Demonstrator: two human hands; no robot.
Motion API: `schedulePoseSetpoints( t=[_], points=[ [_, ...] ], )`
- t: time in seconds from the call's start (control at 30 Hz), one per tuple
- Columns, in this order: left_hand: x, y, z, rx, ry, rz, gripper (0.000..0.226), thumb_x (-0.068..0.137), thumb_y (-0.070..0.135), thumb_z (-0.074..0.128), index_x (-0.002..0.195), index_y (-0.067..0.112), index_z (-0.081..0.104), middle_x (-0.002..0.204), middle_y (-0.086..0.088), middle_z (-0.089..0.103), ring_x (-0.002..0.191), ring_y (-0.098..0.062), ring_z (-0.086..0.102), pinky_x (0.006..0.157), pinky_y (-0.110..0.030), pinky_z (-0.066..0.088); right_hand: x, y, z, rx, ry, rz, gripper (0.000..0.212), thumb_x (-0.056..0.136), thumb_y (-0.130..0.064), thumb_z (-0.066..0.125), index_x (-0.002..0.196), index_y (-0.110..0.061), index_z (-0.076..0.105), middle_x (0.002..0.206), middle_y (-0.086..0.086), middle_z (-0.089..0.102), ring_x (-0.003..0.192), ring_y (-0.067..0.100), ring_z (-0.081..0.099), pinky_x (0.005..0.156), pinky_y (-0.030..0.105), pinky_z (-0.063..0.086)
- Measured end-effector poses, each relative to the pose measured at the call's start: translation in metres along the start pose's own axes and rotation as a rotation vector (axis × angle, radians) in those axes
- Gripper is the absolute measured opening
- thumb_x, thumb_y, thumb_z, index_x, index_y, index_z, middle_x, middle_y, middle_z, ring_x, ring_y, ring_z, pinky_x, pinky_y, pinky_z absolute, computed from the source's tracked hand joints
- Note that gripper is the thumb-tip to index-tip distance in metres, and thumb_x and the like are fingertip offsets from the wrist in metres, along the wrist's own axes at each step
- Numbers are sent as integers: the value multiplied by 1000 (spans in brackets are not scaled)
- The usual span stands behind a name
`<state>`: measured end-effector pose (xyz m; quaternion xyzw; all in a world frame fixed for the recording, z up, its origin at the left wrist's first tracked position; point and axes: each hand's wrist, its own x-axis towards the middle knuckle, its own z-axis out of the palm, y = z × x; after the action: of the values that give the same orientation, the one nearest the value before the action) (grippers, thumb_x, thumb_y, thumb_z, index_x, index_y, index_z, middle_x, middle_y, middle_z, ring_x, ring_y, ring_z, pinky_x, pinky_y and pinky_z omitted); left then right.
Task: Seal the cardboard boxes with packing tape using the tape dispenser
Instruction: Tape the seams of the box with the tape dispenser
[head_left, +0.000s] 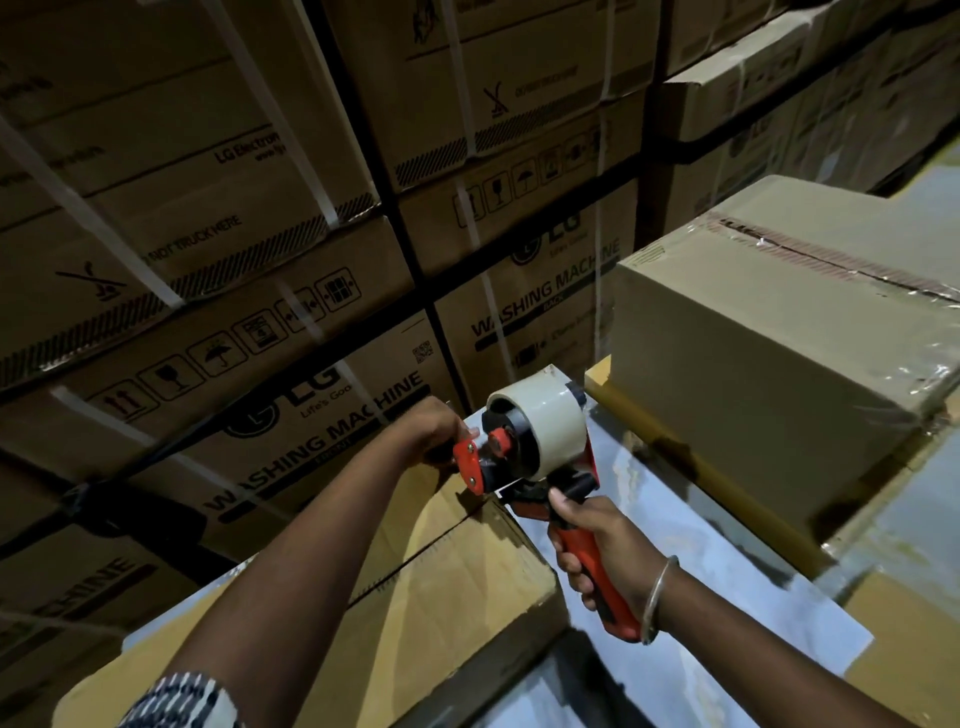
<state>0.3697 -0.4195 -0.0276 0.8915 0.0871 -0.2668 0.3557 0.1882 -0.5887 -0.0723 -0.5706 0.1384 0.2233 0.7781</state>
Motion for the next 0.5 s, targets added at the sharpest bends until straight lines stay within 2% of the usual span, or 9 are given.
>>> schedulePoseSetpoints(
  t=[0.07, 0.13, 0.2, 0.23, 0.3, 0.33, 0.4, 0.5],
  points=[
    [6, 0, 0, 83, 124, 45, 24, 92, 2, 64, 69, 2, 63, 62, -8, 58, 50, -15, 57, 53, -27, 48, -4, 5, 0, -2, 27, 29, 53, 80, -63, 60, 63, -14, 49, 57, 6, 41, 43, 18, 31, 46, 26, 24],
    [12, -2, -4, 123, 254, 89, 31, 96, 3, 61, 64, 2, 62, 57, -6, 57, 33, -4, 52, 37, -16, 39, -9, 11, 2, 11, 37, 58, 54, 80, -65, 60, 61, -15, 50, 56, 5, 41, 44, 18, 31, 46, 25, 23],
    [17, -4, -8, 129, 270, 95, 32, 95, 3, 62, 63, 3, 62, 50, -3, 57, 29, 0, 50, 31, -14, 34, -12, 14, 4, 20, 47, 59, 55, 77, -66, 61, 61, -15, 50, 55, 5, 41, 43, 19, 30, 45, 24, 24],
    [19, -4, -11, 131, 264, 93, 28, 94, 6, 64, 66, 3, 65, 47, 0, 59, 34, 0, 53, 34, -16, 40, -13, 15, 5, 21, 51, 58, 55, 77, -66, 61, 62, -14, 50, 55, 5, 41, 43, 19, 30, 44, 24, 24],
    [21, -4, -14, 195, 266, 122, 22, 92, 18, 69, 78, 3, 75, 56, 2, 64, 56, -7, 62, 55, -25, 52, -13, 13, 8, 30, 54, 63, 54, 78, -66, 60, 60, -16, 52, 55, 5, 40, 43, 18, 30, 44, 23, 24],
    [22, -5, -15, 226, 278, 133, 21, 91, 23, 71, 81, 6, 77, 64, 0, 66, 65, -12, 61, 63, -29, 50, -12, 11, 10, 36, 53, 67, 53, 79, -65, 60, 60, -16, 53, 55, 5, 40, 42, 17, 30, 44, 23, 24],
    [25, -6, -16, 246, 298, 133, 22, 87, 30, 75, 79, 9, 78, 72, -3, 70, 69, -15, 61, 66, -31, 50, -11, 8, 11, 43, 59, 72, 54, 84, -64, 58, 62, -16, 51, 55, 4, 39, 42, 17, 30, 45, 23, 24],
    [29, -9, -15, 239, 333, 111, 20, 84, 29, 78, 75, 11, 77, 70, -1, 70, 66, -11, 62, 61, -26, 50, -9, 6, 11, 34, 71, 77, 55, 88, -64, 57, 64, -15, 51, 56, 4, 40, 43, 17, 31, 45, 23, 25]
  ],
)
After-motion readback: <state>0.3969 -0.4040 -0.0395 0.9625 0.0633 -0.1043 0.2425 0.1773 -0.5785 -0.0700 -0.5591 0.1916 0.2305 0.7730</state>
